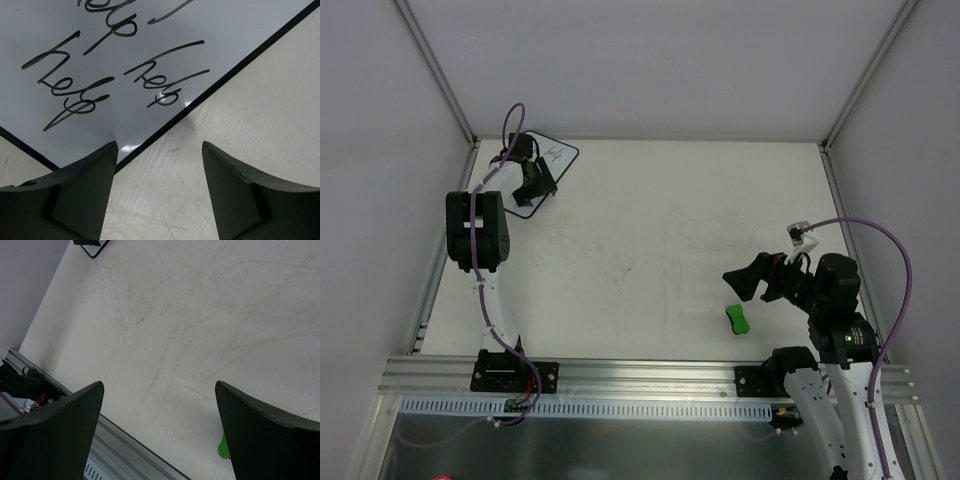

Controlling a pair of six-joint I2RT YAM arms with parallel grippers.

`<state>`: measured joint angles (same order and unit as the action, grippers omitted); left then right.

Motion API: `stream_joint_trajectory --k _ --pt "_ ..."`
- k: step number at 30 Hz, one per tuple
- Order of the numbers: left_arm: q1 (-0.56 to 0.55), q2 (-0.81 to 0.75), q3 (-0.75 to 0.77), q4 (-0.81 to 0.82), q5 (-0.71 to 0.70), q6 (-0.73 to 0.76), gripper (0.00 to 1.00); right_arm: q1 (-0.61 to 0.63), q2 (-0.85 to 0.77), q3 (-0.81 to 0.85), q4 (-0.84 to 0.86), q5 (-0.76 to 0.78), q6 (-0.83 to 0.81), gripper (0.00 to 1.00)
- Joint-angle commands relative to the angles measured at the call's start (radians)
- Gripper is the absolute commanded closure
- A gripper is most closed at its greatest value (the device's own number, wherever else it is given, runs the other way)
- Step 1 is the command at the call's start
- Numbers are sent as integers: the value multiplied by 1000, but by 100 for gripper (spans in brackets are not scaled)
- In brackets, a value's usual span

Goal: Erase the whiteboard

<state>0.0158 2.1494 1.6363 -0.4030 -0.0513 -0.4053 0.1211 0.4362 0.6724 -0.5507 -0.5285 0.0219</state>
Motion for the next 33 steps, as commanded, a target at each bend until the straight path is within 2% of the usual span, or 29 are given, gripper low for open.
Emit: stream_joint_trajectory --k 1,8,13,15,16,19,25,29,33 --pt "15 -11 16 -8 48 -23 31 -6 -10 9 37 -31 -5 1" --pt "13 -26 -81 -26 177 -75 46 -6 -45 16 35 -21 7 1" --pt "-7 -69 -174 -30 271 -151 69 -6 -65 16 35 -14 18 1" --pt "-11 -94 -222 -28 268 -165 74 -6 -68 15 35 -10 23 1" --pt "-55 -100 -236 -30 255 -168 76 -6 -74 13 35 -7 26 1" --pt "-117 -144 -302 -28 217 -193 76 -6 -83 9 35 -1 27 1" --pt "-250 -212 -408 -28 232 -251 77 -6 -105 1 34 -10 39 1" --pt "-382 -238 -475 -26 225 -323 78 -6 -132 -2 32 -7 50 1" --pt "-572 -232 -461 -26 203 -400 78 -5 -155 -17 23 2 58 1"
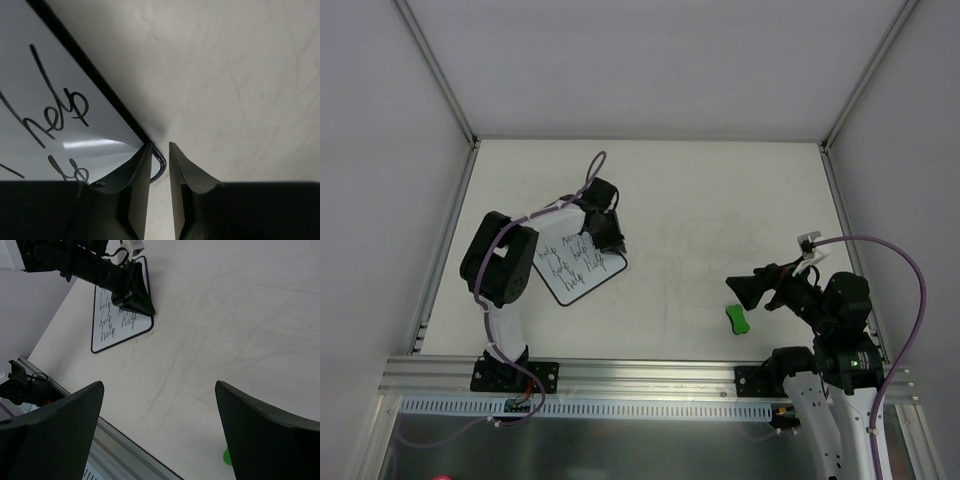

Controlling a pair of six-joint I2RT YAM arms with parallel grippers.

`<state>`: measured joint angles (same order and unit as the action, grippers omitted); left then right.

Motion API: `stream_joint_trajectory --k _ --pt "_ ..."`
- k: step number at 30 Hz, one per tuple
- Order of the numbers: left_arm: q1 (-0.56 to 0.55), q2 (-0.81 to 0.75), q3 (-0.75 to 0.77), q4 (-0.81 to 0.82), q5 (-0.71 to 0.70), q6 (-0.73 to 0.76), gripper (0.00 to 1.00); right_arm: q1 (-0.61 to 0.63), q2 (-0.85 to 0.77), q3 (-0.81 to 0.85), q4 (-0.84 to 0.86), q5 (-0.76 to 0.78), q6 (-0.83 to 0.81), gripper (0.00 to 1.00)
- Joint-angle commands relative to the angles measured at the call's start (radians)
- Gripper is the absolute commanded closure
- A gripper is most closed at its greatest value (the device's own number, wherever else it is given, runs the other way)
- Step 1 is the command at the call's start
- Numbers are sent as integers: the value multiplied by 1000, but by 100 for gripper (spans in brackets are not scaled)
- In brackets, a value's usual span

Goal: Erase the whiteboard

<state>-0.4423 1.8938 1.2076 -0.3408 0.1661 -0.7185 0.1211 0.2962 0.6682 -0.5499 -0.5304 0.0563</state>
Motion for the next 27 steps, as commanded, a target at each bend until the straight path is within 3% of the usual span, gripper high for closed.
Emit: stream_joint_trajectory --k 1,7,14,18,21,22,26,27 --pt "-145 28 -25 -87 -20 -100 78 -6 -22 -18 19 6 27 1" --pt "-347 94 88 -86 -31 -180 78 -5 -49 -27 -22 35 30 1" --pt "-484 152 236 -87 -30 -208 76 -6 -60 -24 -100 154 50 1" --pt "-509 111 274 -87 -57 -188 63 -5 -55 -38 -134 239 79 1" --pt "-500 42 262 -90 -130 -147 44 -6 -65 -55 -136 295 89 1" --pt "-492 21 256 -92 -143 -139 32 -5 -59 -58 -139 309 86 1" --pt "-412 -76 199 -96 -192 -92 10 -6 18 -47 -168 343 62 1" --pt "-391 -116 182 -98 -204 -81 9 -6 38 -45 -170 346 66 1"
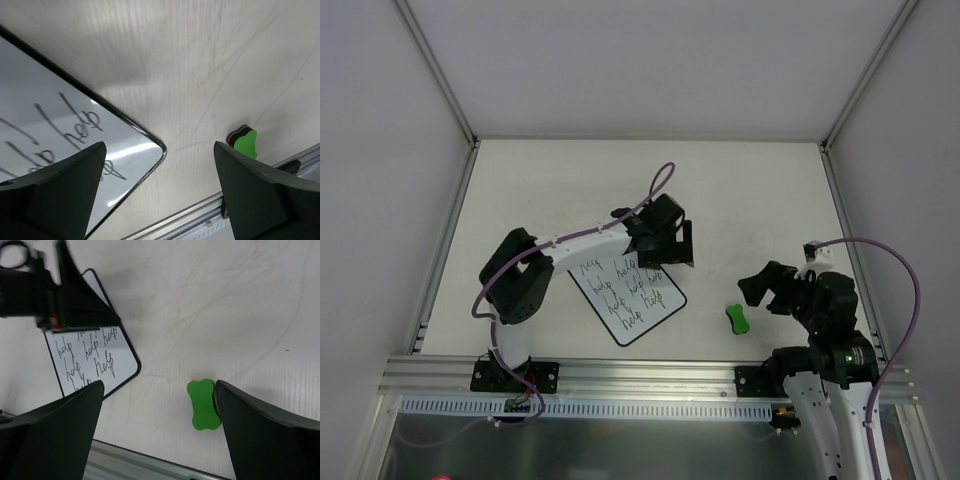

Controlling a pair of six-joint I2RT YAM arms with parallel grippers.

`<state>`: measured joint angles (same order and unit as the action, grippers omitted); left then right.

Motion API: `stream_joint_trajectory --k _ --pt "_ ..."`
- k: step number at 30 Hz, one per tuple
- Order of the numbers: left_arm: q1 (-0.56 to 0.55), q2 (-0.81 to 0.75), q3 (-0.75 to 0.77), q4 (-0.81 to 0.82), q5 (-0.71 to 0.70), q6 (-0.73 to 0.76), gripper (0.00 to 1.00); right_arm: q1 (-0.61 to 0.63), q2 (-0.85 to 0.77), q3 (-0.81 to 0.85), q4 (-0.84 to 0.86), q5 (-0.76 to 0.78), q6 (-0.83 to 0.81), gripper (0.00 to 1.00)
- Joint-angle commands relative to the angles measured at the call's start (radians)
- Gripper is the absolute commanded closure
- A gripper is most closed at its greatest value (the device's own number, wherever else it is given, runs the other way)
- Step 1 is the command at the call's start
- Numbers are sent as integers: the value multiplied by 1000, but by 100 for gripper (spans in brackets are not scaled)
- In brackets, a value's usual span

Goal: Erase the whiteboard

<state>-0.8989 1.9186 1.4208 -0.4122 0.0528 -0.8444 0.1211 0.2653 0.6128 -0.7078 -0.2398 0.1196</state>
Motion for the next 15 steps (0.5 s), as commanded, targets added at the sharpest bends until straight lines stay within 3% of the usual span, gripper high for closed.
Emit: stream_joint_trajectory --k 1,7,12,15 --pt "118 -162 -45 -30 -97 66 8 -6 87 11 -12 54 6 1" --pt "329 -332 -192 -53 -125 191 7 -5 192 -18 30 66 20 1" --pt "546 -423 -368 -63 -111 223 13 -5 225 -51 77 36 43 1" --pt "591 -426 -439 -62 -111 220 18 -5 236 -56 83 45 40 1"
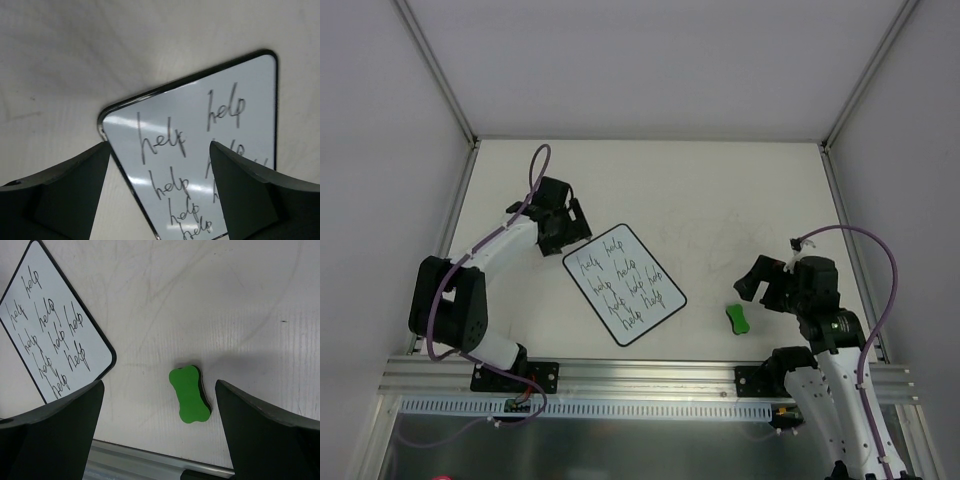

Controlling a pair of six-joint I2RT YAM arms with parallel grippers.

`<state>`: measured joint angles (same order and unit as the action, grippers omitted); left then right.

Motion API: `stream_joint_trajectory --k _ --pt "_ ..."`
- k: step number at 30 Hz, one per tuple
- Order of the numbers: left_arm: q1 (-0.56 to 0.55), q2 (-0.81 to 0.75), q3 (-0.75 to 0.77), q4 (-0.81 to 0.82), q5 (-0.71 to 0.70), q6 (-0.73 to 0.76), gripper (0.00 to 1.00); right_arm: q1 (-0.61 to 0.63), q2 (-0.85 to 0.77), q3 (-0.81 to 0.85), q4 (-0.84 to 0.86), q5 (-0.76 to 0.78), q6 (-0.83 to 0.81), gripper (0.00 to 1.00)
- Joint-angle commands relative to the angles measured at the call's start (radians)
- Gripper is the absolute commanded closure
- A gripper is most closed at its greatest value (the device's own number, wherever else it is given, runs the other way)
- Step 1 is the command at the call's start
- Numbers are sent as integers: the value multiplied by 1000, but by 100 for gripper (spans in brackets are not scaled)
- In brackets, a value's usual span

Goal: Erase the whiteboard

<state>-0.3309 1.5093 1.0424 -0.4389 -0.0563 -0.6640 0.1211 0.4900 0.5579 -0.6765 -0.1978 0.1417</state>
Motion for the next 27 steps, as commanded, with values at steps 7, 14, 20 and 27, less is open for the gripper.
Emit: stream_joint_trajectory --k 7,14,20,27 --pt "95 12 -145 -26 -43 -9 37 -3 33 4 51 0 4 1" --pt "99 68 -150 -1 -59 -20 53 2 38 -4 68 -8 9 1" --pt "99 144 -131 15 -33 -23 75 8 39 -12 71 -9 6 1" --pt "98 175 -150 43 19 -43 100 22 62 -38 92 20 15 1"
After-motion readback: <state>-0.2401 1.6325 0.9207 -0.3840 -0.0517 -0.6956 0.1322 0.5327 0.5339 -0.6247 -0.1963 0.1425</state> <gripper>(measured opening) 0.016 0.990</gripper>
